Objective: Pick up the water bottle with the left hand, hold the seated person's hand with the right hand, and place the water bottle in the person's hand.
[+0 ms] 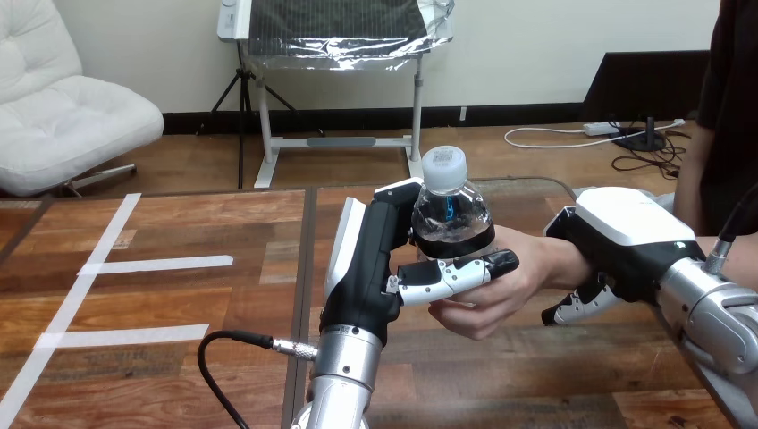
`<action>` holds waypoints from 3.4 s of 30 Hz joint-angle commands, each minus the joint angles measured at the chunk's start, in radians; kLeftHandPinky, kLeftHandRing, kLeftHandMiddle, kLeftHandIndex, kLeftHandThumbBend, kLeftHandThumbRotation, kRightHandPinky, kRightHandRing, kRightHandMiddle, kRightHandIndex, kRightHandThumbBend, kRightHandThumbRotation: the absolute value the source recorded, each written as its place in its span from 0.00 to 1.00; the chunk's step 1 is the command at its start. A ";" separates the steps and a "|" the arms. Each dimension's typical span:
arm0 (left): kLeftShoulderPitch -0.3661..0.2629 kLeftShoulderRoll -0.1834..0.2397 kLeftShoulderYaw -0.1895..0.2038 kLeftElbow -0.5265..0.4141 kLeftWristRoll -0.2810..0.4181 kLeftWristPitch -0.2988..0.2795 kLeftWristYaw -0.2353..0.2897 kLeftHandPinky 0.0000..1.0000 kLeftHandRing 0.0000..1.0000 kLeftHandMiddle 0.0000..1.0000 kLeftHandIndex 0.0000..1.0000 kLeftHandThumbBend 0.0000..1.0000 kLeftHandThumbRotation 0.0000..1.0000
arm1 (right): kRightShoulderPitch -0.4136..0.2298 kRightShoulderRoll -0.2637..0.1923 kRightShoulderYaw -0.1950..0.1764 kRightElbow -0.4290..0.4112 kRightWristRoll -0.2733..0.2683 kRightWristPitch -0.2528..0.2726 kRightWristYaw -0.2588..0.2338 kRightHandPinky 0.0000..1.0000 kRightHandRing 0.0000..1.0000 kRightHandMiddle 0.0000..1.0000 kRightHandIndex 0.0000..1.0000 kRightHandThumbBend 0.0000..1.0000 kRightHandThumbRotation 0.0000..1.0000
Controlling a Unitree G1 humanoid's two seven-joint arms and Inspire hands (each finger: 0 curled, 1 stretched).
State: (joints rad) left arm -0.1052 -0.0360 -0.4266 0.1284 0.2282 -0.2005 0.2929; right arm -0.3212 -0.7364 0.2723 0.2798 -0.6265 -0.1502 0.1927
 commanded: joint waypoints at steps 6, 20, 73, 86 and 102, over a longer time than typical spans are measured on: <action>-0.067 -0.127 -0.019 -0.015 -0.004 -0.030 0.001 0.35 0.39 0.42 0.44 0.70 0.00 | -0.043 -0.010 -0.045 0.007 0.001 0.021 -0.014 0.13 0.20 0.28 0.31 0.74 0.00; -0.069 -0.124 -0.018 -0.010 0.000 -0.040 0.003 0.35 0.39 0.42 0.44 0.70 0.00 | -0.043 -0.010 -0.044 0.008 -0.002 0.027 -0.012 0.14 0.20 0.28 0.32 0.74 0.00; -0.060 -0.103 -0.051 -0.075 0.153 0.130 -0.003 1.00 1.00 1.00 1.00 0.98 0.47 | -0.040 -0.026 -0.038 0.035 -0.048 -0.018 -0.079 0.64 0.75 0.80 0.72 0.84 0.00; -0.064 -0.097 -0.060 -0.071 0.166 0.134 0.017 1.00 1.00 1.00 1.00 1.00 0.57 | -0.033 -0.032 -0.044 0.027 -0.043 -0.035 -0.080 0.67 0.79 0.83 0.80 0.85 0.00; -0.070 -0.094 -0.062 -0.058 0.174 0.124 0.039 1.00 1.00 1.00 1.00 1.00 0.62 | -0.026 -0.048 -0.041 0.012 -0.092 -0.057 -0.103 0.82 0.91 0.92 0.88 0.86 0.04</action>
State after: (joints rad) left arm -0.1195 -0.0295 -0.4796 0.1053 0.3895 -0.0647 0.3153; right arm -0.3190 -0.7541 0.2681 0.3228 -0.7103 -0.2004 0.1260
